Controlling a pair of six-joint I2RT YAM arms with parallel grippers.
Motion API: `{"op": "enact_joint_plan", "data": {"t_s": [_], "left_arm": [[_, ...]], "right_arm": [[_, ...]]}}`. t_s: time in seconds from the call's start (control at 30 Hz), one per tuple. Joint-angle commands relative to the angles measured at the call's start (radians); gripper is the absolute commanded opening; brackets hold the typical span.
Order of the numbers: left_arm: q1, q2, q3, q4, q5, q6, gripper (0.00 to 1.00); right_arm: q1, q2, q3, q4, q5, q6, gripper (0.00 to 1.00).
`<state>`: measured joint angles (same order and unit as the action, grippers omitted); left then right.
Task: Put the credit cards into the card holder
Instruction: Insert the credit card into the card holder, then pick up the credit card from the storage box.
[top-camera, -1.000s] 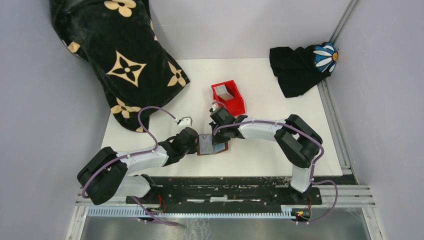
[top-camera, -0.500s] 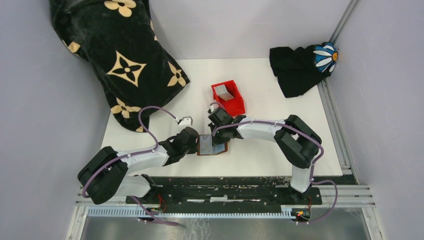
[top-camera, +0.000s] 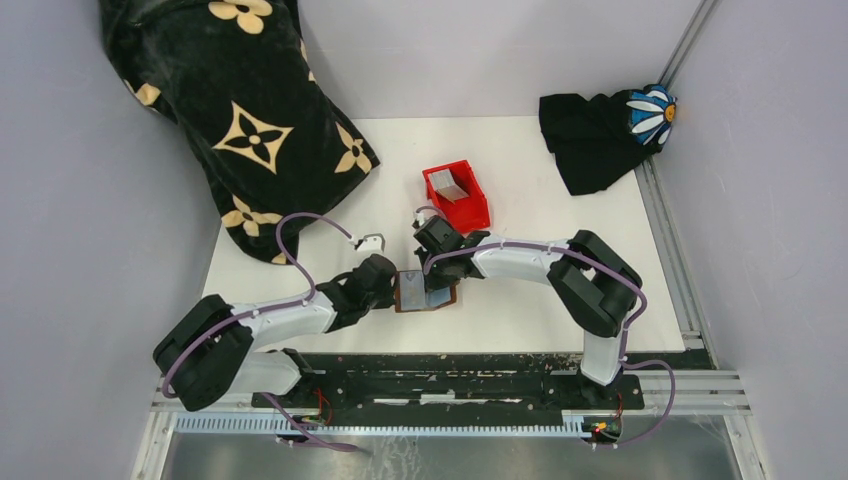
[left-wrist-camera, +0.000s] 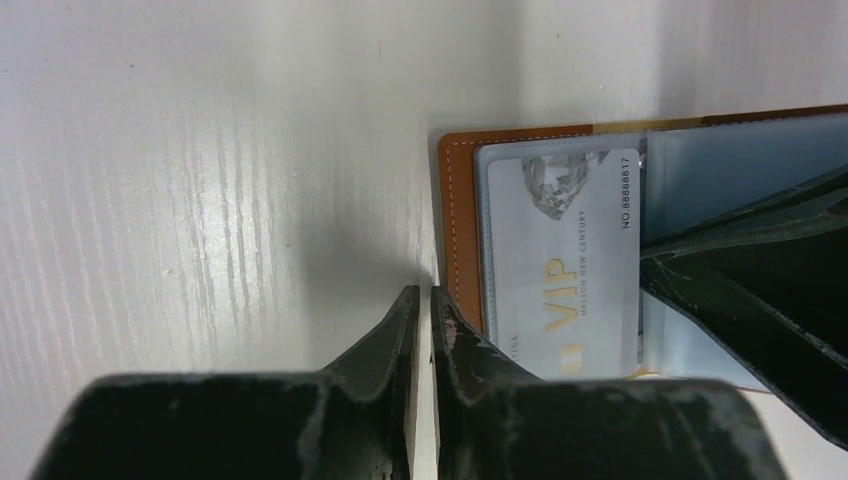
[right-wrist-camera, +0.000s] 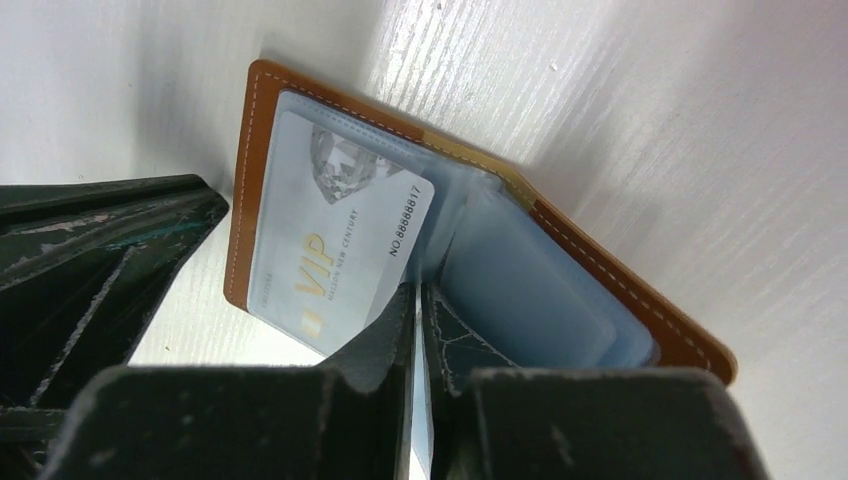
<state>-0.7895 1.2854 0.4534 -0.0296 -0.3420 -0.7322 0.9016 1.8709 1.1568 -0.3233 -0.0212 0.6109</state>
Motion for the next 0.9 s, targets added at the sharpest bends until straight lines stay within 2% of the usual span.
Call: {"op": "enact_joint_plan", "data": {"t_s": [0.0,0.47,0.57,0.73,0.87], "left_arm": [[-0.005,-0.058,0.009,-0.041,-0.062,-0.020,0.16],[-0.004,-0.192,0.040,-0.059,-0.184,-0.034,0.21],[-0.005,-0.208,0.061,-0.018,-0.196,-0.024,0.26],[-0.005,-0.157,0.120,0.040,-0.189,0.000,0.28],[-0.004,-0.089,0.139,0.126,-0.107,0.011,0.28]], "right_arm": [[0.010,-0.054,0.046,-0.012,0.075,-0.041,0.13],[0.004,-0.124,0.134,-0.088,0.170,-0.119,0.23],[-0.014,-0.122,0.190,-0.130,0.204,-0.152,0.25],[-0.085,-0.103,0.250,-0.144,0.186,-0.182,0.28],[-0.131,-0.087,0.286,-0.142,0.179,-0.200,0.29]]}}
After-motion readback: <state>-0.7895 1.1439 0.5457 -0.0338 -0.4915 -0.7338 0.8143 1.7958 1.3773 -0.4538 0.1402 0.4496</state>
